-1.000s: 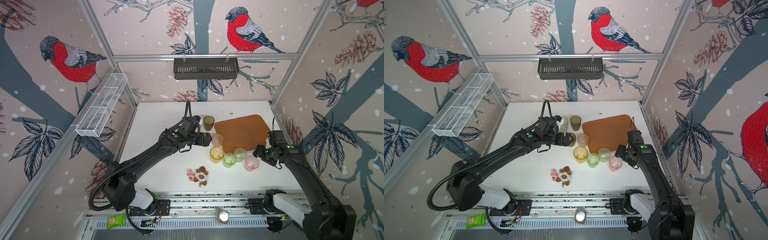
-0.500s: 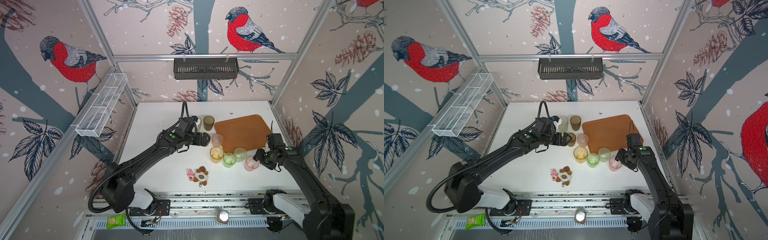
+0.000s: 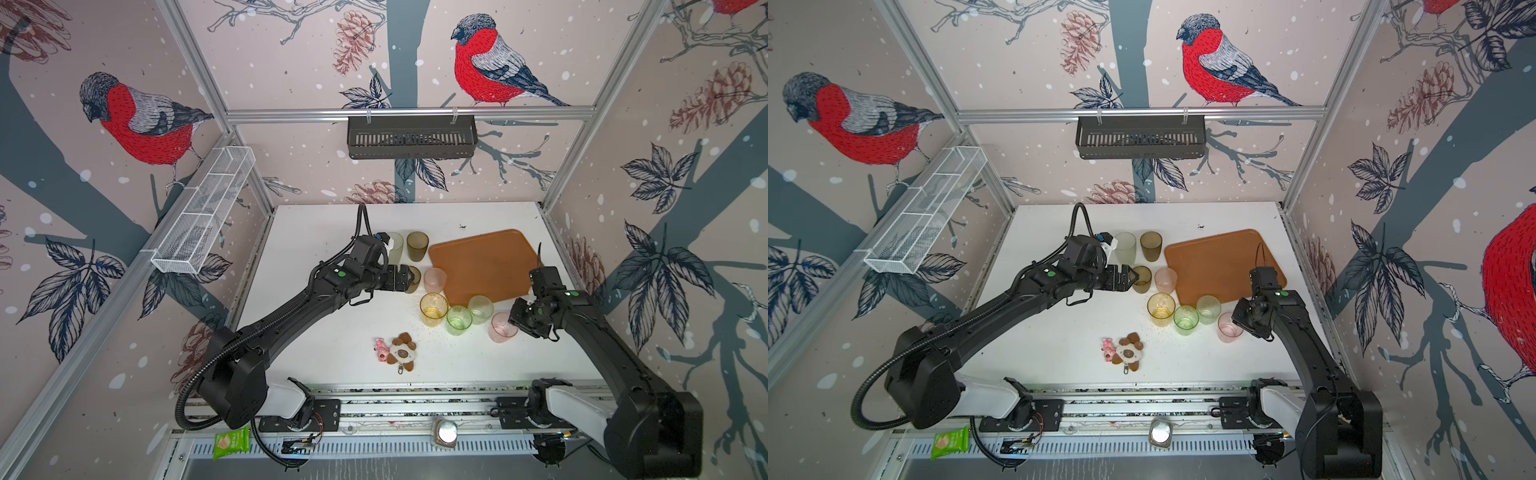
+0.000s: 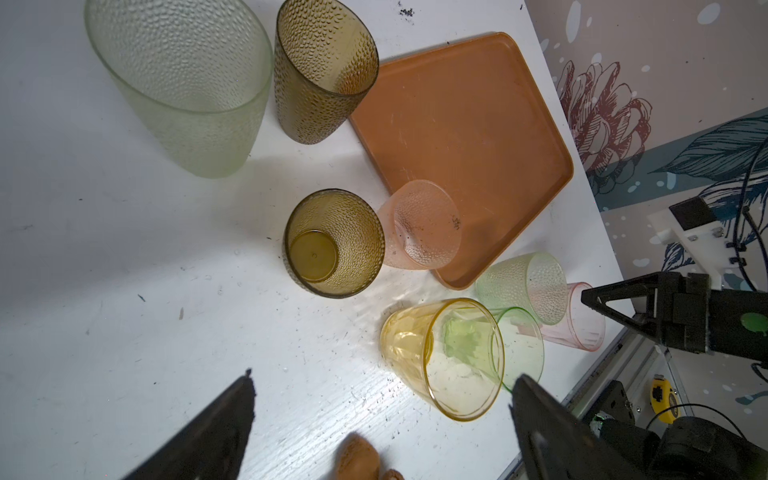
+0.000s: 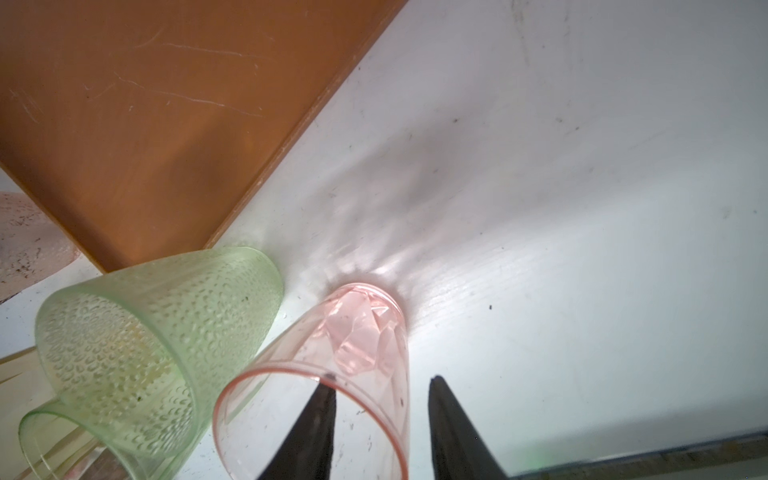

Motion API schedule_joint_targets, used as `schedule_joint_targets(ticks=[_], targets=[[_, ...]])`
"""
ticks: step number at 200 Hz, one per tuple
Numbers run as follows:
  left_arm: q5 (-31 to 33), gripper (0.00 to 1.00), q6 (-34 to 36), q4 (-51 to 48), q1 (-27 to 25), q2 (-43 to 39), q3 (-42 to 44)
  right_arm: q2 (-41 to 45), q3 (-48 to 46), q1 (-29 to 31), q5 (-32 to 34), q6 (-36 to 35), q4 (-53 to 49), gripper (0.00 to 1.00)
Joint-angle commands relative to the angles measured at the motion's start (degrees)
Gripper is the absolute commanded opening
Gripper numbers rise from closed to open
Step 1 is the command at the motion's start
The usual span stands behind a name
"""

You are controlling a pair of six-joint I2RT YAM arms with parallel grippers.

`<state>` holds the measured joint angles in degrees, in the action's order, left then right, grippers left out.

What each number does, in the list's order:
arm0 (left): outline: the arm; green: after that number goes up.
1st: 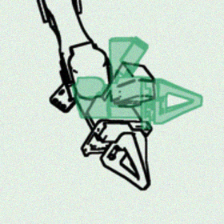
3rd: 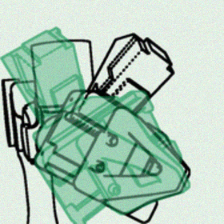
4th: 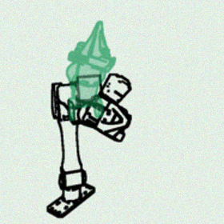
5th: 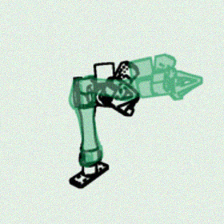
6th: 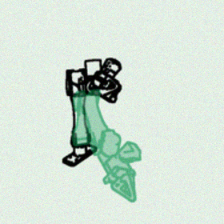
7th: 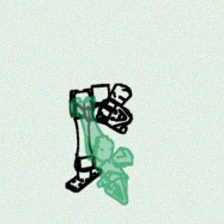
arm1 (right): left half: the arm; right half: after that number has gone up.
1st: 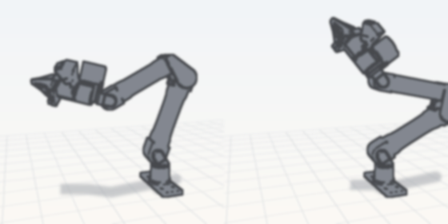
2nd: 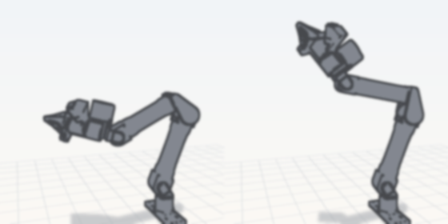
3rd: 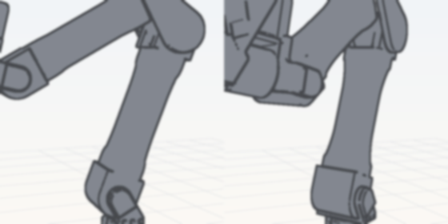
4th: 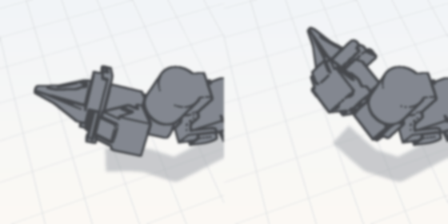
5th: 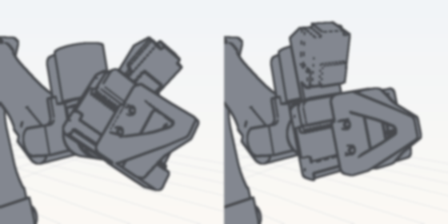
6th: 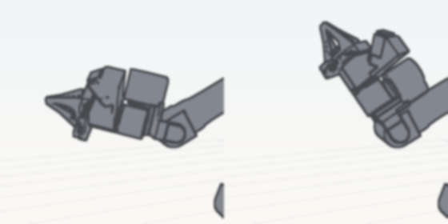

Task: Place the glasses into the tray
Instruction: 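Lower the right gripper onto the pink cup beside the tray while the left gripper hovers, then close the right gripper on the rim of the pink cup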

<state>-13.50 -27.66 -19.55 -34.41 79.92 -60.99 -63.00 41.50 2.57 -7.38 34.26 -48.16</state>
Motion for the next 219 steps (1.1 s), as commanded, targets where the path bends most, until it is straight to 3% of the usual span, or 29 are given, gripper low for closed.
schedule_joint_targets(ticks=[1,76,219], targets=[[-0.65,0.95,-0.48,1.79,0.9,-0.77,0.72,-0.65,0.12,0.07,1.3,-0.07,0.52,0.37],[-1.5,0.95,0.01,2.61,1.99,-0.35,1.28,0.15,0.25,0.29,3.31,0.88,0.45,0.27],[-2.94,0.95,-0.62,3.89,2.01,1.12,1.13,0.45,0.24,0.75,5.09,0.39,0.57,0.21]])
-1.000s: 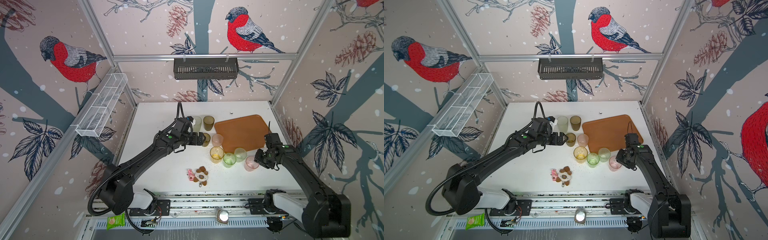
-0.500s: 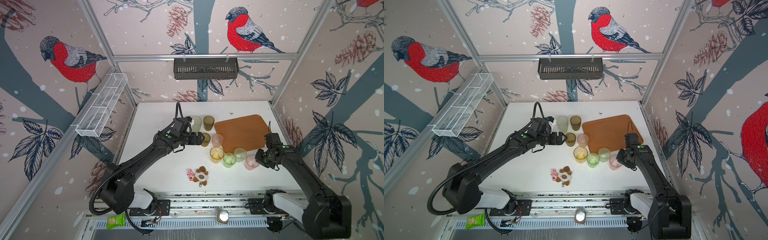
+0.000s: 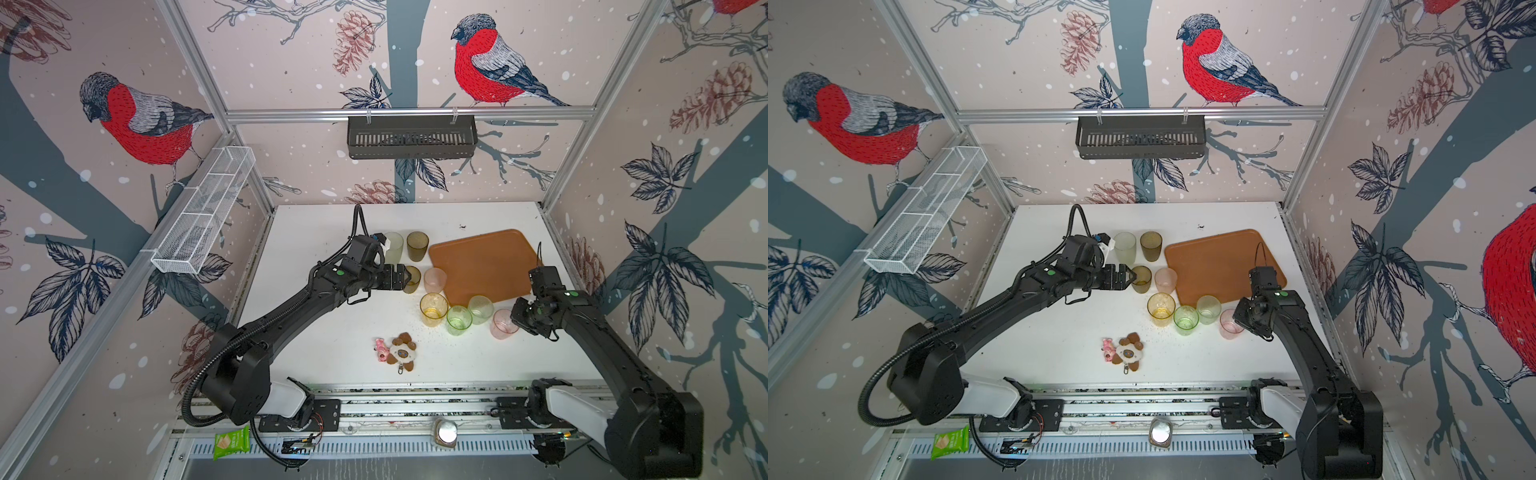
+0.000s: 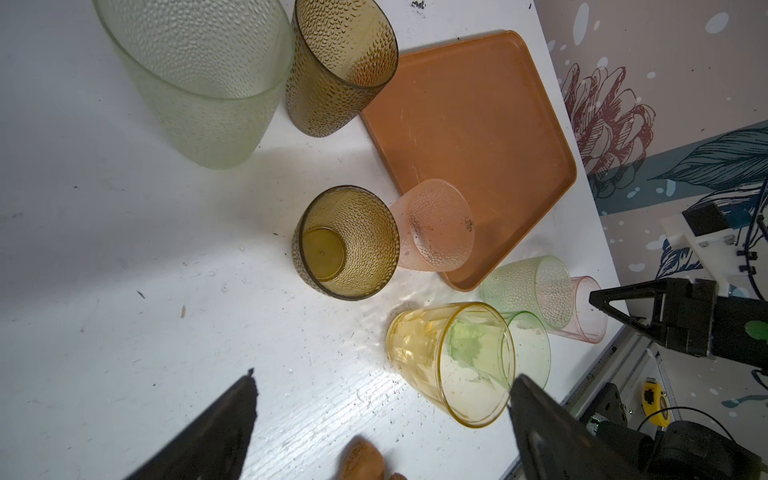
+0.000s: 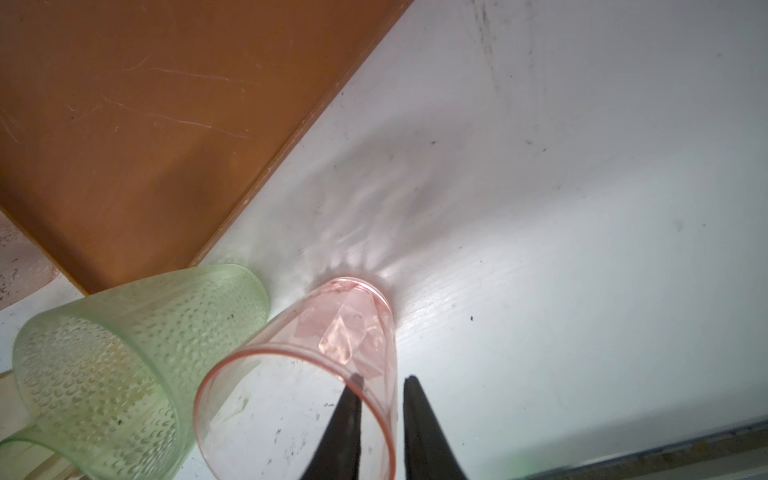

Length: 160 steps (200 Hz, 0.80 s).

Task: Place the glasses into the tray
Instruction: 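Close the right gripper on the rim of the pink cup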

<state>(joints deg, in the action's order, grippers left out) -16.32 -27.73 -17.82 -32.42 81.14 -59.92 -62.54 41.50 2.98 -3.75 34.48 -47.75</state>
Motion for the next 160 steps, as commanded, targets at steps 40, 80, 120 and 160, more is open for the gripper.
schedule_joint_targets(ticks=[40,80,120,160], targets=[[-0.12,0.95,-0.36,2.15,-0.01,-0.02,-0.24,-0.03,0.25,0.62,2.29,0.18,0.26,0.21],[0.19,0.94,-0.18,2.05,0.07,-0.11,-0.02,0.34,0.25,1.02,3.05,0.33,0.23,0.2],[1.86,0.94,-0.2,2.28,0.03,-1.43,0.14,0.71,0.14,1.06,3.4,0.46,0.25,0.17],[3.84,0.94,0.03,3.85,0.25,-3.86,0.55,0.86,0.08,1.11,3.39,0.44,0.23,0.15]])
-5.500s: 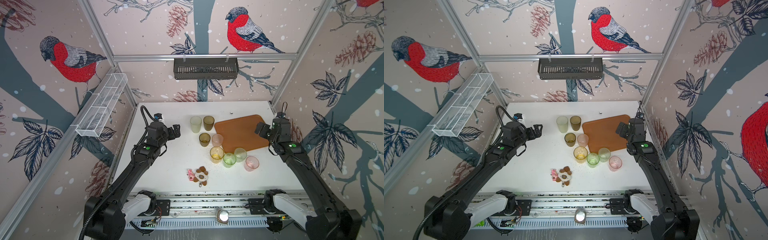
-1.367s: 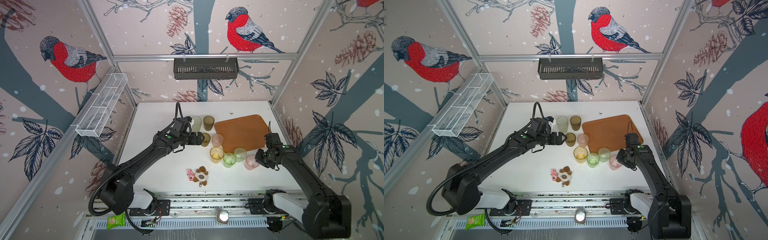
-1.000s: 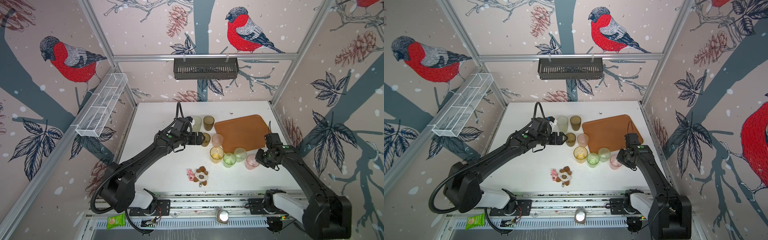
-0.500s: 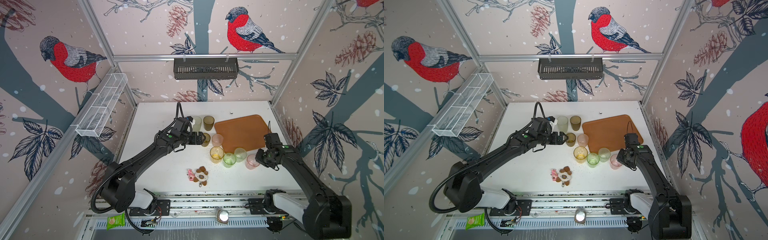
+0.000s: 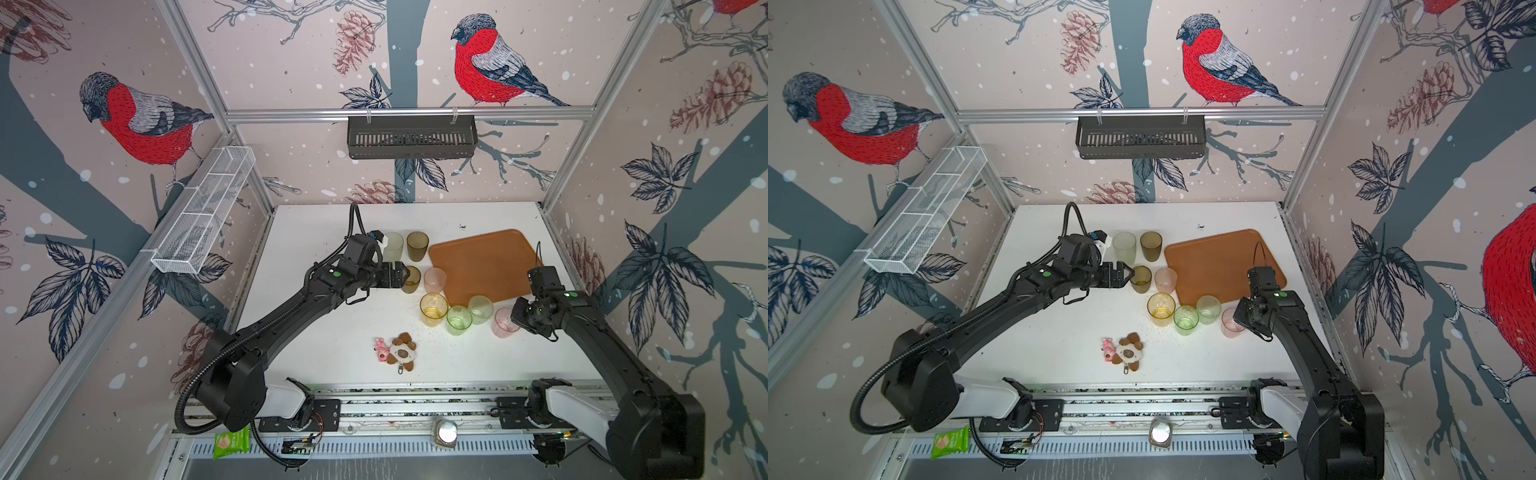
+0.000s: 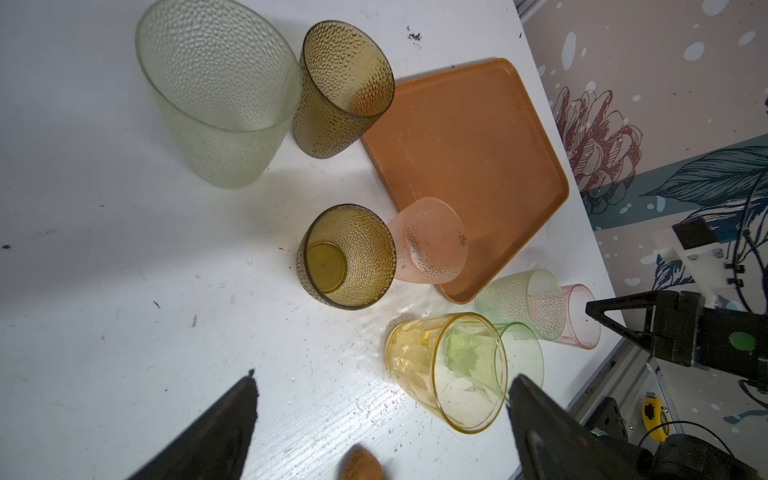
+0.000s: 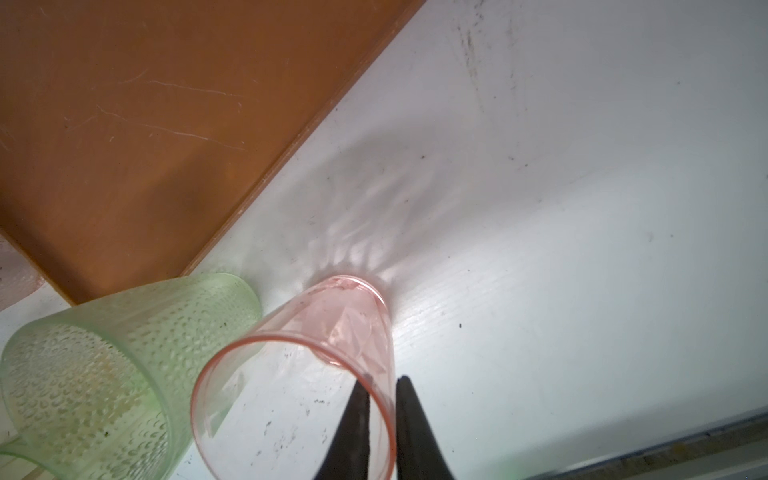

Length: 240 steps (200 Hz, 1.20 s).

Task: Place the glasses into the tray
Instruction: 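Close the right gripper on the rim of the pink cup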

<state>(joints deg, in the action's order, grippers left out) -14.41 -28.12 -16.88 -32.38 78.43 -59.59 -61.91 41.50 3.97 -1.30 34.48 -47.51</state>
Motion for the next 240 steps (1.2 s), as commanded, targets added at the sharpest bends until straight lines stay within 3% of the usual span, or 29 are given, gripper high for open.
schedule_joint_targets(ticks=[1,163,240], targets=[[1.93,0.94,0.39,2.91,0.17,-1.21,0.25,0.22,0.08,0.19,0.95,0.42,0.02,0.15],[1.21,0.93,0.64,3.89,0.22,-1.62,-0.21,2.64,-0.28,0.08,2.82,1.37,-0.04,0.02],[1.32,0.93,1.08,3.63,0.32,-1.86,-0.32,3.23,5.53,-1.25,5.96,-0.07,-2.44,0.01]])
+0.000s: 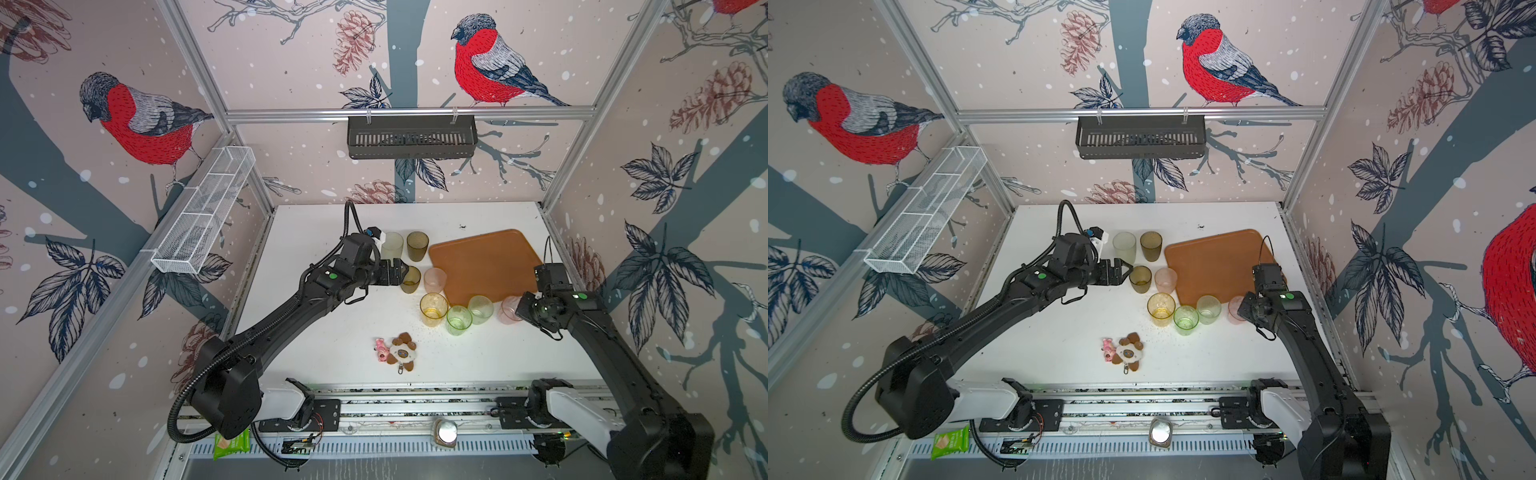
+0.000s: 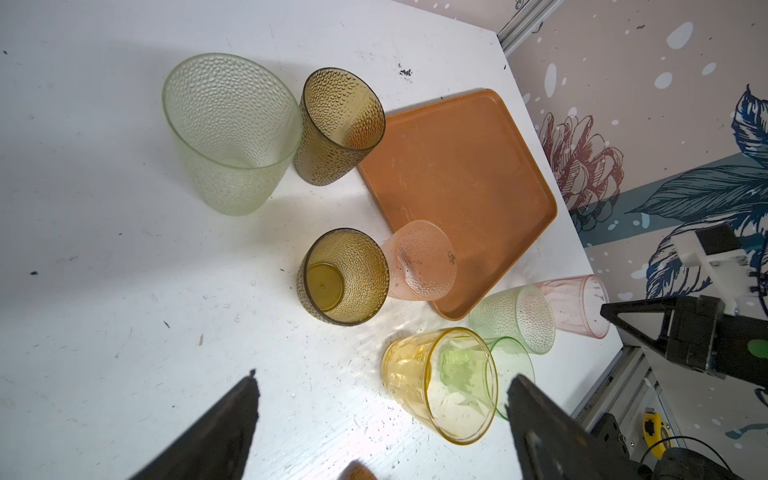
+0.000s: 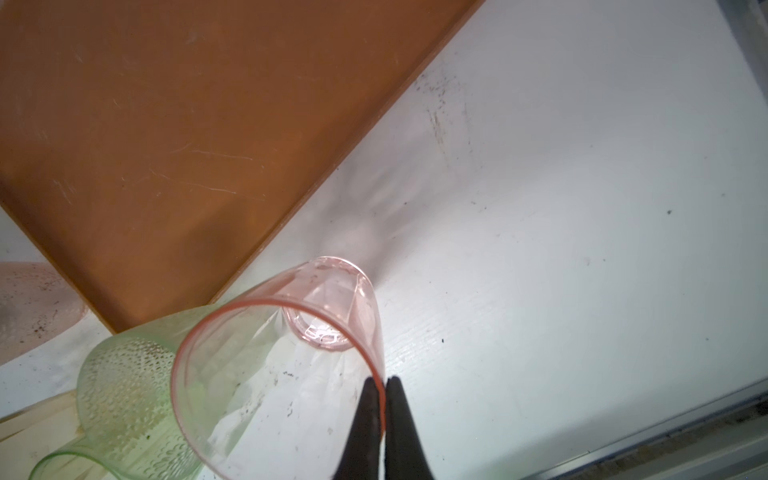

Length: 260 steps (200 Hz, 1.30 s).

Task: Place the glasses into the tray
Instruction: 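Close the right gripper on the rim of the pink cup, then lift the pink cup and carry it over the tray's far corner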

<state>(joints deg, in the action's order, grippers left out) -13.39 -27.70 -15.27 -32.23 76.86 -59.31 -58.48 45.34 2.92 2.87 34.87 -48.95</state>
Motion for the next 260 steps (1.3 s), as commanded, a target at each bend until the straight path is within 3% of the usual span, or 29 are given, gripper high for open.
schedule_joint_targets(ticks=[1,119,260], targets=[[0.29,0.93,0.69,2.01,0.11,-0.3,-0.62,-0.21,1.77,-0.15,1.83,-0.48,-0.98,0.01],[0.02,0.93,0.73,1.17,0.12,-0.48,-1.25,-7.47,14.4,0.48,5.39,-8.29,-1.5,0.0],[0.12,0.93,0.81,-3.66,0.15,1.31,-4.56,-27.52,33.53,10.8,8.02,-14.66,0.58,0.0]])
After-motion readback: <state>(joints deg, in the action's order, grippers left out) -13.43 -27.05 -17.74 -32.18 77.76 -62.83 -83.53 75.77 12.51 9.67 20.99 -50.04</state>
